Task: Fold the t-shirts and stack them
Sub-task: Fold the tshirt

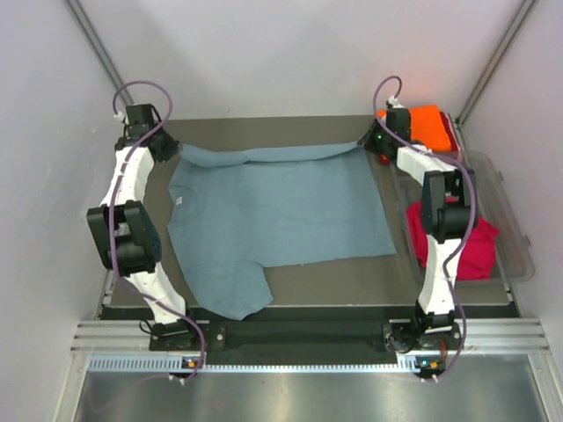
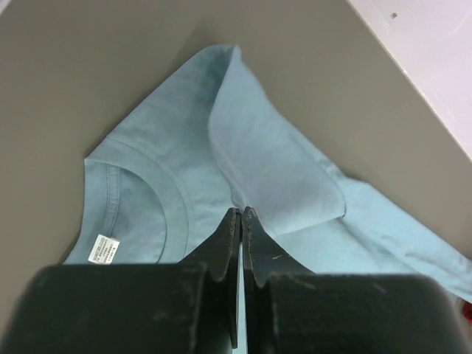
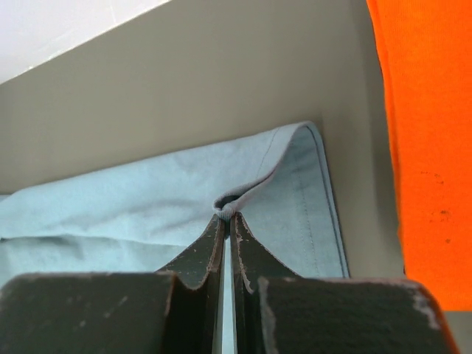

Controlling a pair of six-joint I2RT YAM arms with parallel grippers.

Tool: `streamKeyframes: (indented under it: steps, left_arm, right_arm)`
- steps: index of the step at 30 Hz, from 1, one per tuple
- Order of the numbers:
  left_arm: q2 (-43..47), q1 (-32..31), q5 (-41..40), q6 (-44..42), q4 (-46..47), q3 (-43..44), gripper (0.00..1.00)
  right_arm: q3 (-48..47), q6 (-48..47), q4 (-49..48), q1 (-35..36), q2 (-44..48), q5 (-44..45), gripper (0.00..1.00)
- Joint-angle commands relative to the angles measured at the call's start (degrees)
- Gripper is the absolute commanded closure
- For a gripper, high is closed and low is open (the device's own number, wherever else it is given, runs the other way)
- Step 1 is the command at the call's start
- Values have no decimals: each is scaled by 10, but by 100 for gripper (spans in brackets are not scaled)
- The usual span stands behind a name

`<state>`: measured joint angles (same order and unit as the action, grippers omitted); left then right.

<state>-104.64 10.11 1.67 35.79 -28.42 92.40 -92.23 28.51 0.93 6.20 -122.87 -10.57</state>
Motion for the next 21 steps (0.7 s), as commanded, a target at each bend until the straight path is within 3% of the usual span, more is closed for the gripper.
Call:
streamKeyframes:
  steps: [1,13,21]
  left_arm:
    - [36,2,-12,-7,-30,41,100]
    - [64,6,-40,-21,-119,37,100]
    - [101,6,7,-42,-161,7,100]
  right_arm:
    - [0,-13,-11,-5,51,8,100]
    - [52,-29,11,-8,107,28,100]
    - [100,-21,-2,-9,133,15,100]
